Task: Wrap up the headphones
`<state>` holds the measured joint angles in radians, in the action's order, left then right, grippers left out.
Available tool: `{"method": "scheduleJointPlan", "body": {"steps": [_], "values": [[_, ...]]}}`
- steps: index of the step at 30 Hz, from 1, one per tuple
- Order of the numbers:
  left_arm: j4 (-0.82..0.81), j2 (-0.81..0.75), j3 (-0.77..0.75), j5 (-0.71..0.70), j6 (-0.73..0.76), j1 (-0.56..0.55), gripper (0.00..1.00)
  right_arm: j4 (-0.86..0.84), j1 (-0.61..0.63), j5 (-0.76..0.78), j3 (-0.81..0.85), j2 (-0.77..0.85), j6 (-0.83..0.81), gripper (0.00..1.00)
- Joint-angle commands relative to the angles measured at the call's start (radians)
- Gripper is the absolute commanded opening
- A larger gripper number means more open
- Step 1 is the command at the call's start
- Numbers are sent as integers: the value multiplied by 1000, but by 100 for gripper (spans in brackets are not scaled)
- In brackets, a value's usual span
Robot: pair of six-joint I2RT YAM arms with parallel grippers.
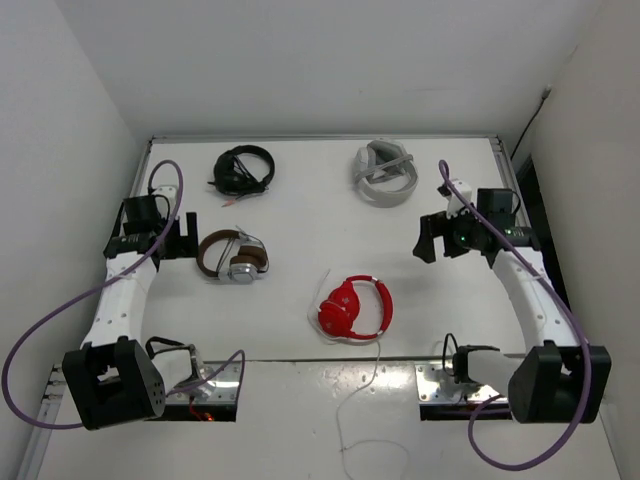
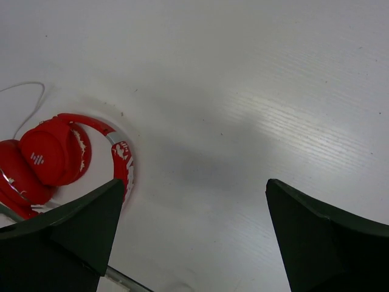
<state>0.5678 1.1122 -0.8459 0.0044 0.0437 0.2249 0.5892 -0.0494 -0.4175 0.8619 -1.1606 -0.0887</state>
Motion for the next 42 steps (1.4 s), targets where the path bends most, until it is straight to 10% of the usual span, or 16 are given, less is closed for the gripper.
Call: {"method": "scheduleJointPlan", "body": {"steps": [1,18,28,42], "values": [[-54,-28,-2,34,24,13,100,26,20,39,-8,67,27,99],[-155,1,-108,-184,24,13,100,142,243,145,68,-31,438,79],[-164,41,-140,-184,24,13,100,83,421,212,-199,98,747,54],[-243,87,-116,-202,22,22,100,14,549,361,-185,-134,758,62]]}}
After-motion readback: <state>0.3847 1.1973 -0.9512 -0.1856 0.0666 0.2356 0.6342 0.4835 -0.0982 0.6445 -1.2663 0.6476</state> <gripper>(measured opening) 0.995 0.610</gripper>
